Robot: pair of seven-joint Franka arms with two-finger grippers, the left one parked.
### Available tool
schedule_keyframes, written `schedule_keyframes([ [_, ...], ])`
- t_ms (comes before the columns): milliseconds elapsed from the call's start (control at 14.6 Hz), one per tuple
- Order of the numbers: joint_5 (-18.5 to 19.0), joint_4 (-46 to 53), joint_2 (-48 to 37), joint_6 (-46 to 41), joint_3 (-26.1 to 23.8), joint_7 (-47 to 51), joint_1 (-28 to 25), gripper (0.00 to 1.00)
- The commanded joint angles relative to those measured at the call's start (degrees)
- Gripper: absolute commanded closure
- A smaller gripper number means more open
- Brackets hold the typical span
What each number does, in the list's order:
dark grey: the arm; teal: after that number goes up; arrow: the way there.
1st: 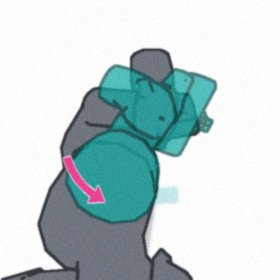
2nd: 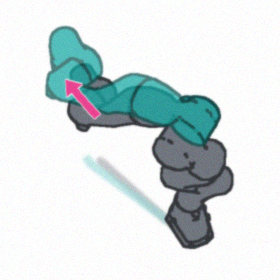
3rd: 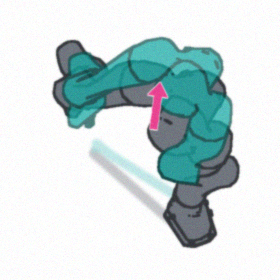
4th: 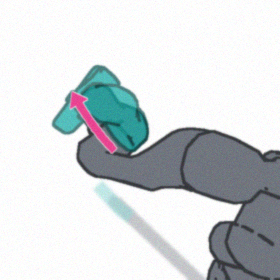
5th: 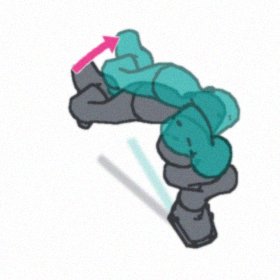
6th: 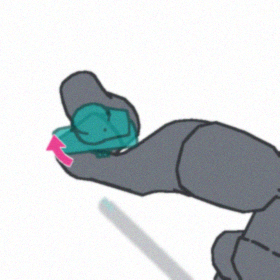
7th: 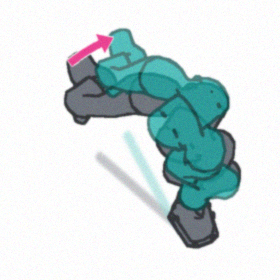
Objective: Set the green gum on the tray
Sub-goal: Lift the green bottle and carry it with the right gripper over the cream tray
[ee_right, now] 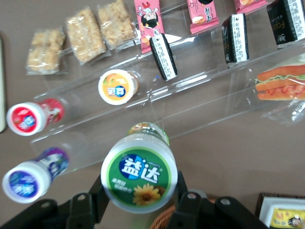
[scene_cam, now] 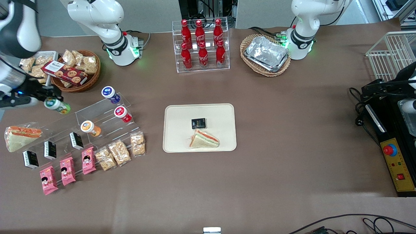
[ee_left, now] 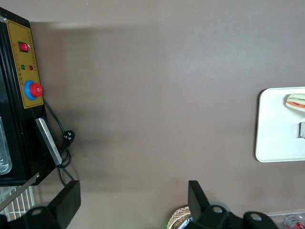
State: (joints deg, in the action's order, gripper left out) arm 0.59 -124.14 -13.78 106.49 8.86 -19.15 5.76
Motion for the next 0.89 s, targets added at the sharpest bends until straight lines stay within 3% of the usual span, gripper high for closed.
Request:
schedule_keyframes([
  [0, -4.18, 15.30, 5.86, -13.83, -0.33, 0.51, -1.00, 0.66],
  [137, -5.95, 16.91, 5.43, -16.83, -1.20, 5.58, -2.93, 0.66],
  [344, -6.04, 16.91, 4.46, -18.25, -6.72, 18.48, -7.23, 0.66],
  [550, -6.48, 16.39, 5.95, -14.66, -12.09, 29.58, -11.11, 0.66],
  [824, -8.41, 11.84, 9.29, -6.68, -13.16, 39.16, -18.21, 0.66],
])
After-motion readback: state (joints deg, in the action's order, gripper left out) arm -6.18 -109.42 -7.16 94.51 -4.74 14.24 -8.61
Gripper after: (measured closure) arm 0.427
